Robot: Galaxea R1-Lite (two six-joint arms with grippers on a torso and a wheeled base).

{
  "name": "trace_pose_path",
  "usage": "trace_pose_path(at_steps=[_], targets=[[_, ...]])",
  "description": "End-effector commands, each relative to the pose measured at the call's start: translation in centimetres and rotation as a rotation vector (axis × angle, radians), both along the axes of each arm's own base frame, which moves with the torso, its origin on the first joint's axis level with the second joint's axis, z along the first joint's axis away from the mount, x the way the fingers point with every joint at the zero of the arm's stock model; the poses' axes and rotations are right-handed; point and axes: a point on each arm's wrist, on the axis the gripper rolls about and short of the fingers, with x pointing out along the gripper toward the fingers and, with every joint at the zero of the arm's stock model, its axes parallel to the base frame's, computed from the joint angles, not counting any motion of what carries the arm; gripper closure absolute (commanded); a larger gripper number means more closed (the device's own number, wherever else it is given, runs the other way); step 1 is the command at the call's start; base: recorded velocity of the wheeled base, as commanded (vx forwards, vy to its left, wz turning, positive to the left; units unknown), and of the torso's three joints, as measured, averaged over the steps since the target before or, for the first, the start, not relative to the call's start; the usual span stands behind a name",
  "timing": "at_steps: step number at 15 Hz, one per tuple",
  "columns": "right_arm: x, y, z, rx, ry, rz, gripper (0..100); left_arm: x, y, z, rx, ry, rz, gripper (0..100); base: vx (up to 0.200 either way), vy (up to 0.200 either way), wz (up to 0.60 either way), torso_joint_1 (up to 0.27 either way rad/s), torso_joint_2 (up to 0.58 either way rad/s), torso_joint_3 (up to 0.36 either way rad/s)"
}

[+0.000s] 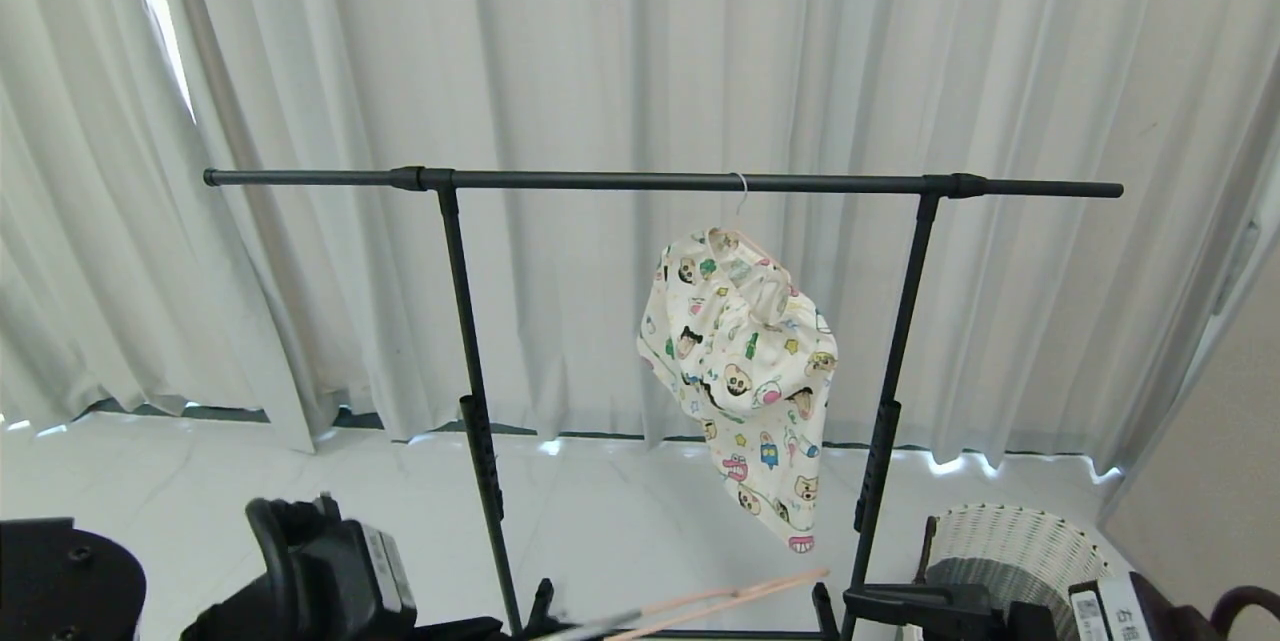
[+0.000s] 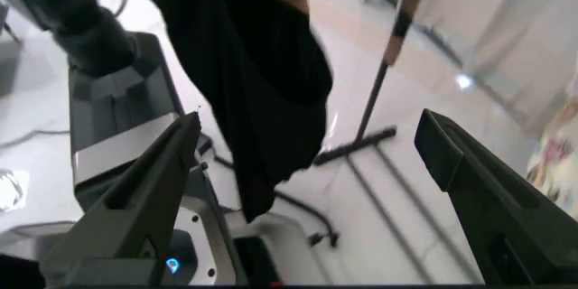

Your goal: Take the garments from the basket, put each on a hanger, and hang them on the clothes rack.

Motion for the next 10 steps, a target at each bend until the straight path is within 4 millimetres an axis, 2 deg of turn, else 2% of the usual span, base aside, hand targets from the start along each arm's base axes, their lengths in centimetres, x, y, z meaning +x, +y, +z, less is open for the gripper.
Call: trace_pose_path(at_steps=[1, 3, 5, 8, 10], targets=[[0.8, -0.2, -1.5, -0.053, 0.101, -0.061, 0, 1.5, -1.3, 1.4, -0.076, 0.047, 0.075, 100, 0.0, 0.0, 0.0, 0.0, 0.0, 0.0], [2.0, 0.7, -2.4, -0.066, 0.203, -0.116, 0, 2.9, -2.9, 3.5, -0.189, 0.085, 0.134, 100, 0.0, 0.0, 0.0, 0.0, 0.0, 0.0], [3.7, 3.4, -2.3, -0.037, 0.259, -0.142, 0, 3.6, -3.7, 4.8, -0.253, 0.095, 0.156, 100, 0.0, 0.0, 0.0, 0.0, 0.0, 0.0], [6.6, 7.4, -2.5, 0.03, 0.306, -0.32, 0, 3.5, -3.7, 5.1, -0.264, 0.093, 0.156, 100, 0.0, 0.0, 0.0, 0.0, 0.0, 0.0], [7.7, 8.8, -2.8, 0.058, 0.325, -0.396, 0, 3.5, -3.7, 5.1, -0.266, 0.093, 0.155, 100, 0.0, 0.0, 0.0, 0.0, 0.0, 0.0]])
